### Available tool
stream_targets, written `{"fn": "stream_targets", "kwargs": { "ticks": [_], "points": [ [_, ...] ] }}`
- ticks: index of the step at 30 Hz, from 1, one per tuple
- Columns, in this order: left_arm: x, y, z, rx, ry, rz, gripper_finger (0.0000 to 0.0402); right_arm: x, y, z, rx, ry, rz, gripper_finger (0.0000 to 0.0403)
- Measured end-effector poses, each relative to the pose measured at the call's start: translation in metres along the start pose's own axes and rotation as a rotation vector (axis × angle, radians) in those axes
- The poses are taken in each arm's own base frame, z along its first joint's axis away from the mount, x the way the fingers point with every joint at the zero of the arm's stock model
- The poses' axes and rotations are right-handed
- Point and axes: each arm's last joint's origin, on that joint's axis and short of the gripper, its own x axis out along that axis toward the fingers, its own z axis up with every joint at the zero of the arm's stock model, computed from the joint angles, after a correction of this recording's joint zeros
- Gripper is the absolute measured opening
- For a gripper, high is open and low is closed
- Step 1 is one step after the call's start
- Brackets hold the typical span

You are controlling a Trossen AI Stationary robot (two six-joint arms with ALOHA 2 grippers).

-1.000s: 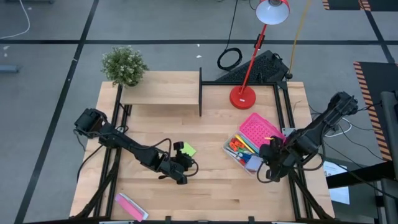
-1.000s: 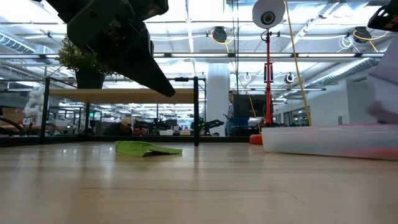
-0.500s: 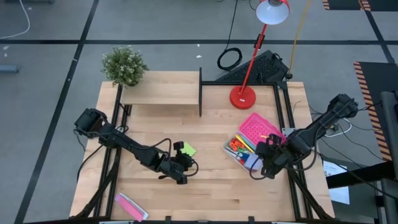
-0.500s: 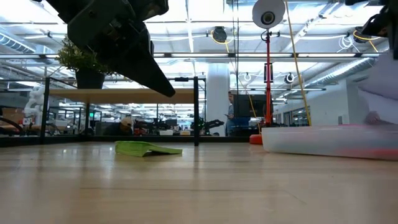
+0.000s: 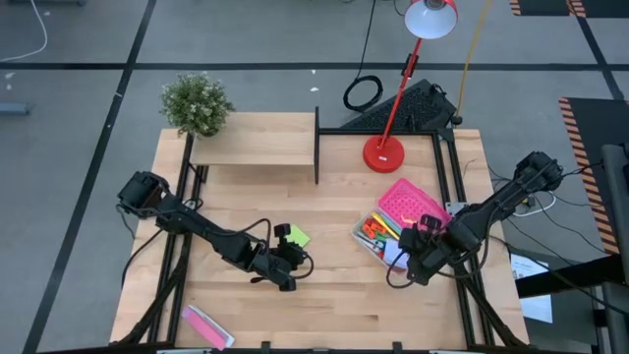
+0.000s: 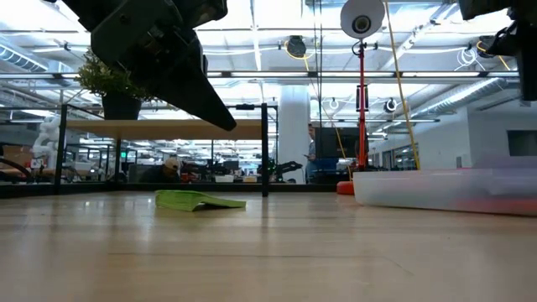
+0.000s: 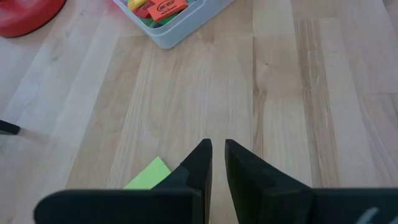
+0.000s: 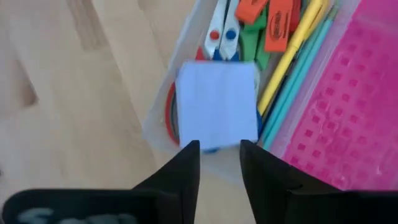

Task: Pack school essentials
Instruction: Put the purple sticky notes into the pink supply box

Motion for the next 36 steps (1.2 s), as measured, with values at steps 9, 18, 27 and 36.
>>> {"fn": "stream_targets", "kwargs": {
  "ticks": [9, 18, 27, 36],
  "points": [
    [0.000, 0.000, 0.000, -0.003, 0.000, -0.001, 0.0049, 0.043, 0.006, 0.011, -0.039, -0.155, 0.119, 0.0063],
    [0.000, 0.000, 0.000, -0.011, -0.003, -0.002, 0.0049, 0.078, -0.018, 0.031, -0.063, -0.239, 0.174, 0.0003],
    [0.000, 0.000, 0.000, -0.021, 0.000, -0.003, 0.0049, 0.098, -0.039, 0.025, -0.044, -0.145, 0.164, 0.0001],
    [0.000, -0.001, 0.000, -0.011, 0.000, -0.003, 0.0049, 0.101, -0.046, 0.025, -0.035, -0.122, 0.136, 0.0001]
  ]
}}
